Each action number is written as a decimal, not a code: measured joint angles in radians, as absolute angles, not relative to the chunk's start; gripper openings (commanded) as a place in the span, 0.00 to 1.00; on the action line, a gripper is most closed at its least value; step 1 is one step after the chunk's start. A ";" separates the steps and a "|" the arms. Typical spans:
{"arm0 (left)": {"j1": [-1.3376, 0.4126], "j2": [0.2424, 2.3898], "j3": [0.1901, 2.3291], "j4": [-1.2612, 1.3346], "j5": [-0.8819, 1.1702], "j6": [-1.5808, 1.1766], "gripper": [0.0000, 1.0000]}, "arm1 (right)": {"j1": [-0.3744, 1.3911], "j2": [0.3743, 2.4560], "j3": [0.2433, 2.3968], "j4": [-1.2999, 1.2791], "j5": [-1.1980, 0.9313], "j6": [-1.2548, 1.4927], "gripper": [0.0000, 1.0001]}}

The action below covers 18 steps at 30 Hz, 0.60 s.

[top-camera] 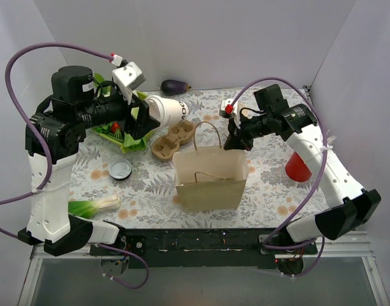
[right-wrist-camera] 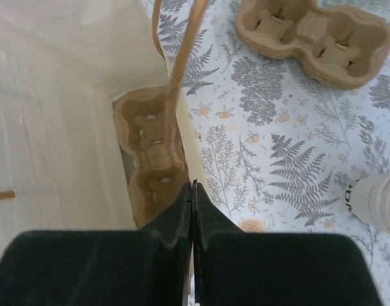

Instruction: Pack the takeout coffee

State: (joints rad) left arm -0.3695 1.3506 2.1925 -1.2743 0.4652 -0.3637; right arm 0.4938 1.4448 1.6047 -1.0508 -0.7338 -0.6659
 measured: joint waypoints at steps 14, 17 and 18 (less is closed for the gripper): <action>-0.374 1.289 2.114 -1.342 0.782 -0.374 0.00 | 0.490 1.327 1.514 -0.907 -0.617 -0.523 0.01; -0.384 1.312 2.085 -1.342 0.782 -0.345 0.00 | 0.490 1.328 1.507 -0.898 -0.616 -0.522 0.01; -0.388 1.320 2.072 -1.342 0.776 -0.327 0.00 | 0.490 1.328 1.507 -0.895 -0.616 -0.522 0.01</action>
State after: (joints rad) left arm -0.3882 1.3205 2.0724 -1.3418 0.7757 -0.3275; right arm 0.4904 1.3281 1.5070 -0.8948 -0.6155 -0.5220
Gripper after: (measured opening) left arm 0.744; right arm 0.023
